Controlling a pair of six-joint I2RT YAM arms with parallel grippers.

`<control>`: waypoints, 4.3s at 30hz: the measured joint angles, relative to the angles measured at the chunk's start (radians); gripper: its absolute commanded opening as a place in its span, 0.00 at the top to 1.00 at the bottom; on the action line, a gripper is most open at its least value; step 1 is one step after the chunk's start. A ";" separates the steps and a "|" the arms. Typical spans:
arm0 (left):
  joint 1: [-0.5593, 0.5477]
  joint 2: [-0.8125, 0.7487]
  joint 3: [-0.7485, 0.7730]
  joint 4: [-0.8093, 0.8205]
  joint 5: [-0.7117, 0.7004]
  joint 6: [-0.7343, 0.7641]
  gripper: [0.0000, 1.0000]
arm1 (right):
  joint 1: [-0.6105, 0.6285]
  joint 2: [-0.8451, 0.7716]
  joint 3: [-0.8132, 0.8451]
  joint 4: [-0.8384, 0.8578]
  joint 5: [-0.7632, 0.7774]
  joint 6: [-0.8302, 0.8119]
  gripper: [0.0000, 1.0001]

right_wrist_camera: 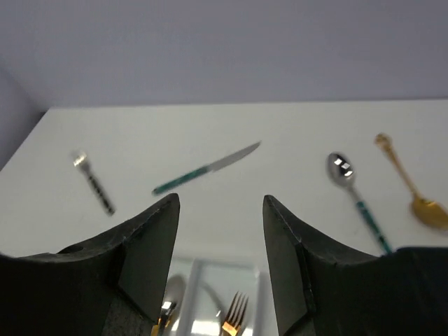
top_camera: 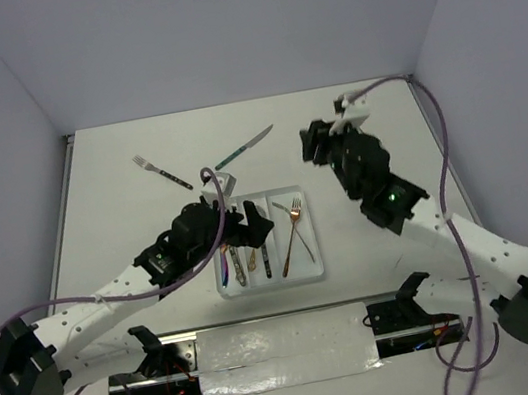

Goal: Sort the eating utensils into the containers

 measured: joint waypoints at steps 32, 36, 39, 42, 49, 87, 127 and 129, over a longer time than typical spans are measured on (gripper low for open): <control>-0.117 -0.267 -0.280 0.336 -0.359 0.195 0.01 | -0.580 0.806 0.332 -0.195 -0.479 -0.520 0.36; -0.117 -0.230 -0.274 0.335 -0.351 0.194 0.01 | -0.588 0.822 0.360 -0.242 -0.502 -0.547 0.39; -0.117 -0.198 -0.270 0.319 -0.351 0.193 0.01 | -0.589 0.871 0.412 -0.275 -0.534 -0.575 0.44; -0.117 -0.199 -0.270 0.307 -0.352 0.193 0.01 | -0.592 0.908 0.432 -0.298 -0.558 -0.613 0.45; -0.117 -0.252 -0.270 0.303 -0.365 0.193 0.01 | -0.598 0.991 0.486 -0.354 -0.547 -0.685 0.44; -0.117 -0.308 -0.222 0.223 -0.427 0.196 0.01 | -0.571 0.982 0.528 -0.507 -0.621 -0.673 1.00; -0.117 -0.372 -0.251 0.199 -0.563 0.194 0.01 | 0.215 0.564 0.087 -0.226 -0.183 0.645 1.00; -0.117 -0.372 -0.252 0.204 -0.562 0.194 0.01 | 0.216 0.591 0.087 -0.219 -0.171 0.644 1.00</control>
